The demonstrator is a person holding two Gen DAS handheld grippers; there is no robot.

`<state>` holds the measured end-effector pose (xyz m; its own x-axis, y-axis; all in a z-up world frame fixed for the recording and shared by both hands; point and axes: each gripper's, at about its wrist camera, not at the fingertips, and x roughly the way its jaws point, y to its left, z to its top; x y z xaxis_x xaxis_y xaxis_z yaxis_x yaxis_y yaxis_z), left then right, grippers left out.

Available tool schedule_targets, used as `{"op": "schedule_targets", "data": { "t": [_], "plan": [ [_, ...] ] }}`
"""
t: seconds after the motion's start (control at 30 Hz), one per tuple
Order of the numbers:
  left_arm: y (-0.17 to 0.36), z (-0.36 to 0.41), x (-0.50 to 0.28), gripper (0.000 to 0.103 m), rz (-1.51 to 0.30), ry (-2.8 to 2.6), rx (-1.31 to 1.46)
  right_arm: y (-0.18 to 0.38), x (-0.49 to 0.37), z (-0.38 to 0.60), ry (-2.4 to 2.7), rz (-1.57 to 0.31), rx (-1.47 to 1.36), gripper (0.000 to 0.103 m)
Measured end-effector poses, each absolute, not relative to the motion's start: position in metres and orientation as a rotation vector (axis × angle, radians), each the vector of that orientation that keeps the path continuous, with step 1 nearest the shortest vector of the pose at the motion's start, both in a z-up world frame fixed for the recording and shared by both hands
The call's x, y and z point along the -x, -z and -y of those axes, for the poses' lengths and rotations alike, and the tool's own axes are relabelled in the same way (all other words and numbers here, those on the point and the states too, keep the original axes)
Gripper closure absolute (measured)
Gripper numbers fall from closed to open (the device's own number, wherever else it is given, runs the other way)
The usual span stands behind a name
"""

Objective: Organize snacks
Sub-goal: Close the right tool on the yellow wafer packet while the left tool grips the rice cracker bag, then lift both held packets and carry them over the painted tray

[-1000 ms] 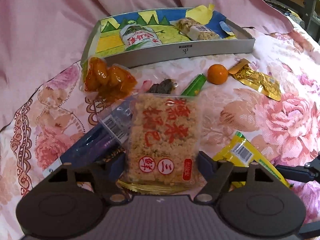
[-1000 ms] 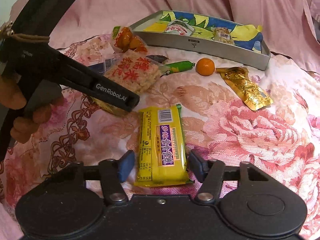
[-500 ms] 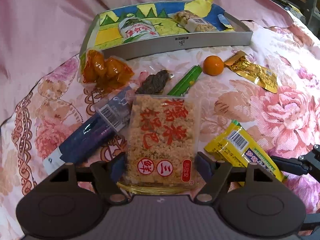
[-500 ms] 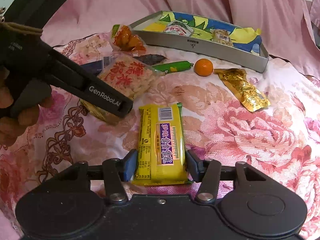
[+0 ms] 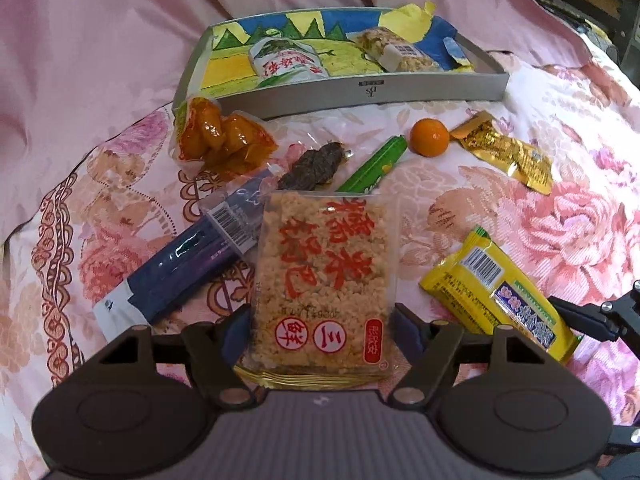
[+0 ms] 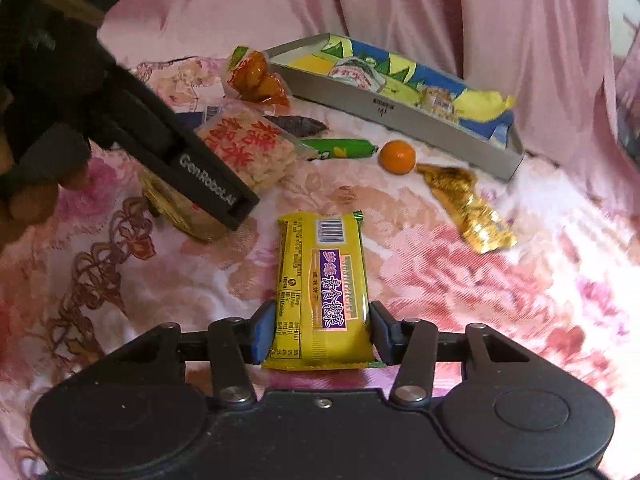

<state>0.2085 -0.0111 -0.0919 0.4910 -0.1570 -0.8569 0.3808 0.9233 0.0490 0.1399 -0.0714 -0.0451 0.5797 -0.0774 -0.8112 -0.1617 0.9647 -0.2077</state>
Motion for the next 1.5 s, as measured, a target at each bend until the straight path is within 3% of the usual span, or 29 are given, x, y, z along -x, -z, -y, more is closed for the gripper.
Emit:
{"op": "schedule_targets", "data": {
  "t": [0.27, 0.8, 1.2, 1.5],
  "plan": [
    [0.075, 0.008, -0.197, 0.027, -0.976, 0.33, -0.184, 0.046, -0.135, 0.068, -0.007, -0.902, 0.435, 0.052],
    [0.036, 0.006, -0.218, 0.027, -0.715, 0.238, -0.069, 0.014, -0.169, 0.097, 0.061, -0.77, 0.364, 0.052],
    [0.021, 0.025, -0.311, 0.027, -0.563, 0.152, 0.02, 0.0, -0.265, 0.145, 0.065, -0.6, 0.311, 0.052],
    [0.042, 0.015, -0.374, 0.027, -0.546, 0.128, 0.084, 0.008, -0.349, 0.167, 0.06, -0.547, 0.202, 0.052]
  ]
}}
